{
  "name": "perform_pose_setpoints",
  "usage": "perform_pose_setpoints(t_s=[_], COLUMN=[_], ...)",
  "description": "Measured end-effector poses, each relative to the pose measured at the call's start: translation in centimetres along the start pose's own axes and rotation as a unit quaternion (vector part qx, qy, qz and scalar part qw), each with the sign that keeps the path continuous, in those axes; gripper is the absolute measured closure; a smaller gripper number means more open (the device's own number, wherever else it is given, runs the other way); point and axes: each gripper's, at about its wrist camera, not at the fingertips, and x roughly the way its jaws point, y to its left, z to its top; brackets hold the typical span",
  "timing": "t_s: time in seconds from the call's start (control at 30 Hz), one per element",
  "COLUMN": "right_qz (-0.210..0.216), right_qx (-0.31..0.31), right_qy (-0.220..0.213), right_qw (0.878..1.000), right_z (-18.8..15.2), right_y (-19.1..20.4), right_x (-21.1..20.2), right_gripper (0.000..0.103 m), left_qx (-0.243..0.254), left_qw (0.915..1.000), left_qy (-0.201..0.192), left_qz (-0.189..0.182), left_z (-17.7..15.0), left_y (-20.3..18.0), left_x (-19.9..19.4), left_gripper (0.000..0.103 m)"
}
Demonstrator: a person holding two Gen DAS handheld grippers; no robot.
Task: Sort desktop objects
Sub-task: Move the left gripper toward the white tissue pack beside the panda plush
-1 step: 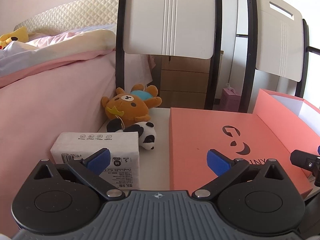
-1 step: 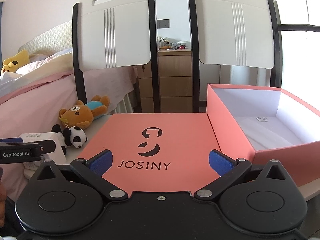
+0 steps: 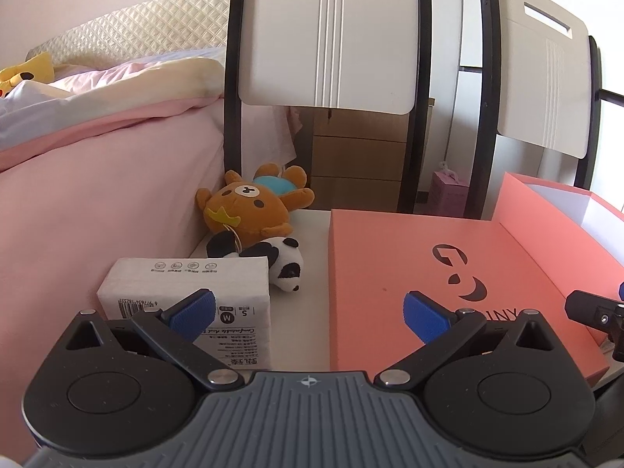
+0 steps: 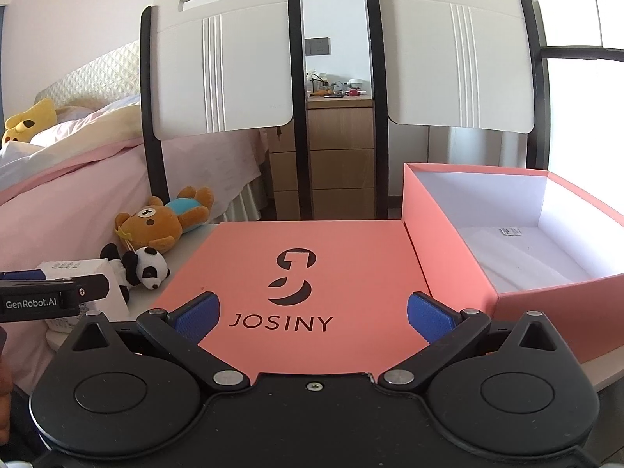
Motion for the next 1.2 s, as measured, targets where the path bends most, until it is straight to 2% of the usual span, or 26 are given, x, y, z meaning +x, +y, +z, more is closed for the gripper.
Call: perform_pose_setpoints(t_s=[0.2,0.33,1.2], right_qz=[0.000,-0.006,-0.003], right_qx=[-0.003,0.001,0.008], right_qy=[0.002,-0.002,-0.003], right_qw=[1.000,1.000,1.000], right_z=[0.1,0.1,-0.1], right_y=[-0.3,-0.1,-0.1], right_x=[0.3,0.1,0.0], right_gripper=[0.000,0.000,0.000], left_qx=[-0.004,0.007,0.007], left_qw=[0.9999,0.9999,0.9999], left_qy=[0.003,0.007,0.009], left_qz=[-0.015,-0.011,-0.012], left_z=[0.0,0.0,-0.4], left_y=[1.1,-0.4,-0.7], left_x=[-0.5,-0.4,-0.3], left_gripper=[0.000,0.000,0.000])
